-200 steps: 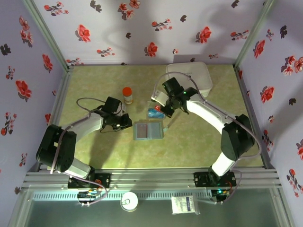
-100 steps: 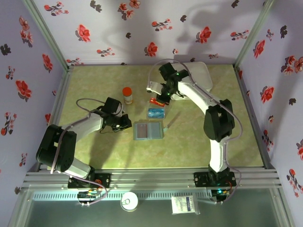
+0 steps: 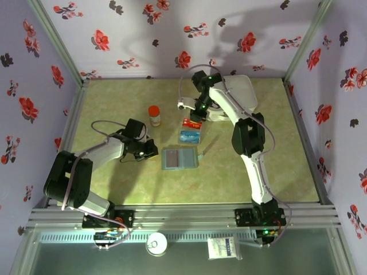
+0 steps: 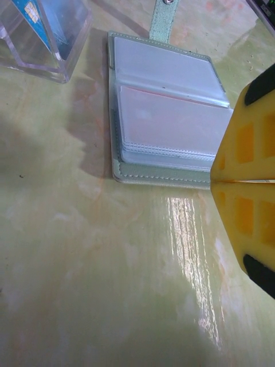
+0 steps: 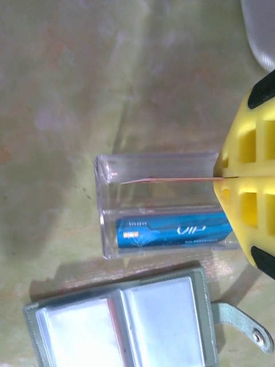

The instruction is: Take the credit cards out of the card holder

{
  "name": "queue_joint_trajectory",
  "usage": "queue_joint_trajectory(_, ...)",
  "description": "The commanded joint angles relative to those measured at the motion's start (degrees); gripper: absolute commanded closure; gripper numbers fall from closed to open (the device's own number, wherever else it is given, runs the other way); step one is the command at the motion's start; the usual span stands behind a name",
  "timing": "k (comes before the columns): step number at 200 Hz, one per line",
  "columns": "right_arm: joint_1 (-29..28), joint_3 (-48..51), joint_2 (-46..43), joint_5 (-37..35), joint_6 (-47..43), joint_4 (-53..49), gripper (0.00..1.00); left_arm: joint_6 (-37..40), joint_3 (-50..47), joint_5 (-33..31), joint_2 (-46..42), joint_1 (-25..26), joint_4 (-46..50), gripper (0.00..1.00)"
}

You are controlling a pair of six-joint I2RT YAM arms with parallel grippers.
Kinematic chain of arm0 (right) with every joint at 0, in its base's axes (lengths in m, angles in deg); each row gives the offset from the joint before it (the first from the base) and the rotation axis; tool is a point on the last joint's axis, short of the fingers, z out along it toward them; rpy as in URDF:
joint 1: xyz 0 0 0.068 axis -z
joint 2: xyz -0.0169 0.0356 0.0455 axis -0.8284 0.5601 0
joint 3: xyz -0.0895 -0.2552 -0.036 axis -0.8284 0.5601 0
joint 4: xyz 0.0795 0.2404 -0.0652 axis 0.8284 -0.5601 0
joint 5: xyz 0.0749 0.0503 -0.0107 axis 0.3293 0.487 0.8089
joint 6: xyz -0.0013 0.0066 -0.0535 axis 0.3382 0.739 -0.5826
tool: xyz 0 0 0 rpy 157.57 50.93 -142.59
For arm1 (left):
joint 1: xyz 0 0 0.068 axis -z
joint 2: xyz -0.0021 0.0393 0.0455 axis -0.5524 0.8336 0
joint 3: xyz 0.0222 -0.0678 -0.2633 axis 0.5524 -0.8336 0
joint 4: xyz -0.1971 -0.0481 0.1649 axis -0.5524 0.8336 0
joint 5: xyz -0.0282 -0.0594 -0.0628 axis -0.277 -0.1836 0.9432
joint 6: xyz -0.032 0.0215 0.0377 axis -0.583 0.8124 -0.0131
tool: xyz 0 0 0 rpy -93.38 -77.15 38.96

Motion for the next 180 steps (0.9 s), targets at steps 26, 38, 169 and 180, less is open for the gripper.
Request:
queue_joint_trajectory(26, -0.03, -2.0, 1.99, 3.48, -2.54, -4.46, 0.99, 0.35, -1.2, 0.2, -0.04, -0.59, 0.52, 0.92)
queue_joint_trajectory(38, -0.2, -2.52, 2.6, 3.16, -2.49, -4.89, 0.98, 0.27, -1.38, 0.22, 0.23, -0.65, 0.24, 0.92)
queue_joint_trajectory(169, -2.77, 6.75, -4.64, -10.45, 6.58, 13.87, 0.99, 0.59, -1.23, 1.61, 0.76, -0.57, -0.44, 0.92)
queue_joint_trajectory(180, -3.45, 9.29, -5.38, -11.9, 7.43, 17.49, 1.0, 0.54, -1.16, 1.89, 0.91, -0.62, -0.51, 0.92)
